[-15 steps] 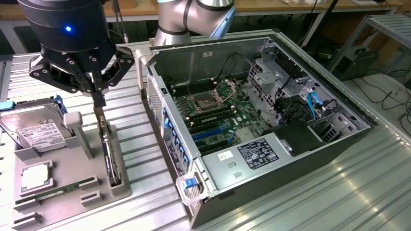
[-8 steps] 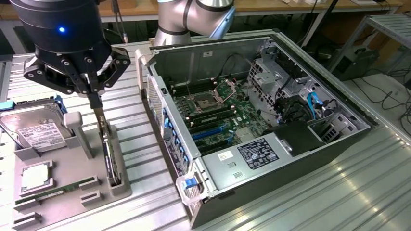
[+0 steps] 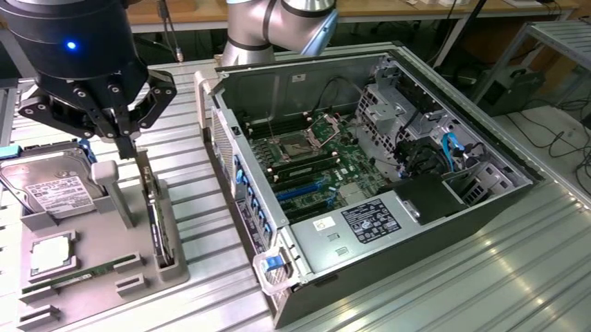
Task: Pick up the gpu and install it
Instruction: 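Reach for the gpu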
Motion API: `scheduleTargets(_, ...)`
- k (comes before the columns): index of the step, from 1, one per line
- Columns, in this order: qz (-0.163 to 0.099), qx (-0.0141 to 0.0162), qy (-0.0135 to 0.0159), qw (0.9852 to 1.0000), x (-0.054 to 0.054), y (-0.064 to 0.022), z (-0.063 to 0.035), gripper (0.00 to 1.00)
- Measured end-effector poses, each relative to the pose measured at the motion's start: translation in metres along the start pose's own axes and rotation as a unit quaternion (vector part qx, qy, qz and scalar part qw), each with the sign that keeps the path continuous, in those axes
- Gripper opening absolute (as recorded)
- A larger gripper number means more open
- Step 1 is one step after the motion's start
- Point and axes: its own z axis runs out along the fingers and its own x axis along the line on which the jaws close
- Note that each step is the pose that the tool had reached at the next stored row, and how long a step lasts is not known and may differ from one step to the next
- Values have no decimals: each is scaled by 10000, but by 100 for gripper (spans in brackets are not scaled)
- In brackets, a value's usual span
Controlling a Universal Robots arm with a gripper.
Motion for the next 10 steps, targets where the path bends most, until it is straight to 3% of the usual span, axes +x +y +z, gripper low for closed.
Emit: scheduleTargets(10, -10, -1, 0, 10000, 112, -3, 4, 11)
